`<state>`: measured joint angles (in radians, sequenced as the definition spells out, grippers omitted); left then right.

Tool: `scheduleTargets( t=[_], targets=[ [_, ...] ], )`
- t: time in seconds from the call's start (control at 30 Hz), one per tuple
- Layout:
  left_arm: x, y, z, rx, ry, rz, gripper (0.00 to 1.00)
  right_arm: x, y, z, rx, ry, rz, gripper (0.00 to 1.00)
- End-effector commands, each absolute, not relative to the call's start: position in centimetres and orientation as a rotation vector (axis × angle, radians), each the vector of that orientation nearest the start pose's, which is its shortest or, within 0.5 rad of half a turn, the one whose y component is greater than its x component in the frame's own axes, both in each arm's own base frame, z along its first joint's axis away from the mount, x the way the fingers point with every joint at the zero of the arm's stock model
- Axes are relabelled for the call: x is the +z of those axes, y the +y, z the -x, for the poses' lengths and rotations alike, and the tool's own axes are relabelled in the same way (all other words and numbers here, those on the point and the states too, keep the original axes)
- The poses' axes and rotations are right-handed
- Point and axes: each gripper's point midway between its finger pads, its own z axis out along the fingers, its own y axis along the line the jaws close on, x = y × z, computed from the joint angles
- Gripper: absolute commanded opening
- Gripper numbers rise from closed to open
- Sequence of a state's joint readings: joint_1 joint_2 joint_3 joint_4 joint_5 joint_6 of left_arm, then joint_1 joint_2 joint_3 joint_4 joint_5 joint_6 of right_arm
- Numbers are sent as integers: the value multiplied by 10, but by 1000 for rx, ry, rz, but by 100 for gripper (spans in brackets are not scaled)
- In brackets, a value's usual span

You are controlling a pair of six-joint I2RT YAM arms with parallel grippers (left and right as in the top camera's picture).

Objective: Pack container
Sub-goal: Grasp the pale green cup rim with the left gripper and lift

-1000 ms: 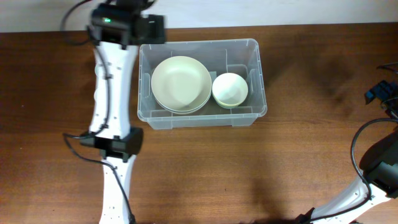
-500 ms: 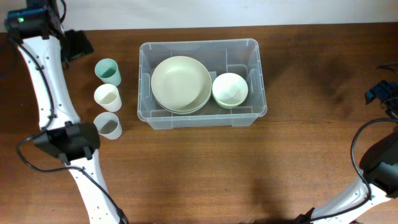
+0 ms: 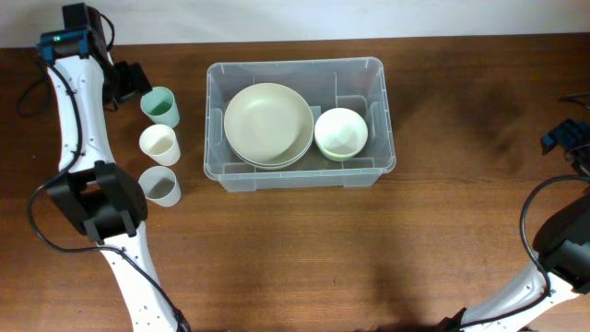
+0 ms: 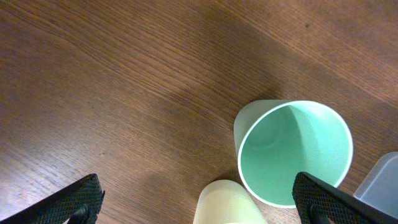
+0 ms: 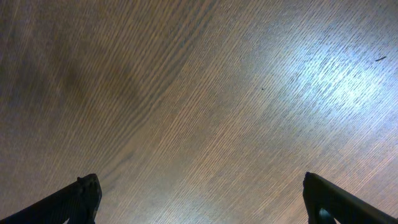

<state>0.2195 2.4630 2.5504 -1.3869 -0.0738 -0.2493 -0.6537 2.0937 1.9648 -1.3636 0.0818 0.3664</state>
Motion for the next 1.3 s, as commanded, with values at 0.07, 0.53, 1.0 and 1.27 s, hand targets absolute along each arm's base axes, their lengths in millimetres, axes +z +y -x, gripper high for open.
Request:
scheduleTargets(
  t=[0.07, 0.53, 1.0, 1.27],
  targets=[
    [112, 123, -517, 55, 2803, 650, 100, 127, -269, -324, -155, 2670, -1516, 99],
    [76, 119, -512, 29, 2873, 661, 99, 127, -269, -324, -155, 2670, -1516, 99],
    [67, 121, -521, 29, 2853, 658, 81, 127, -269, -324, -155, 2670, -1516, 99],
    [57, 119, -521, 16, 2869, 659, 76, 127, -269, -324, -155, 2670, -1516, 99]
  ],
)
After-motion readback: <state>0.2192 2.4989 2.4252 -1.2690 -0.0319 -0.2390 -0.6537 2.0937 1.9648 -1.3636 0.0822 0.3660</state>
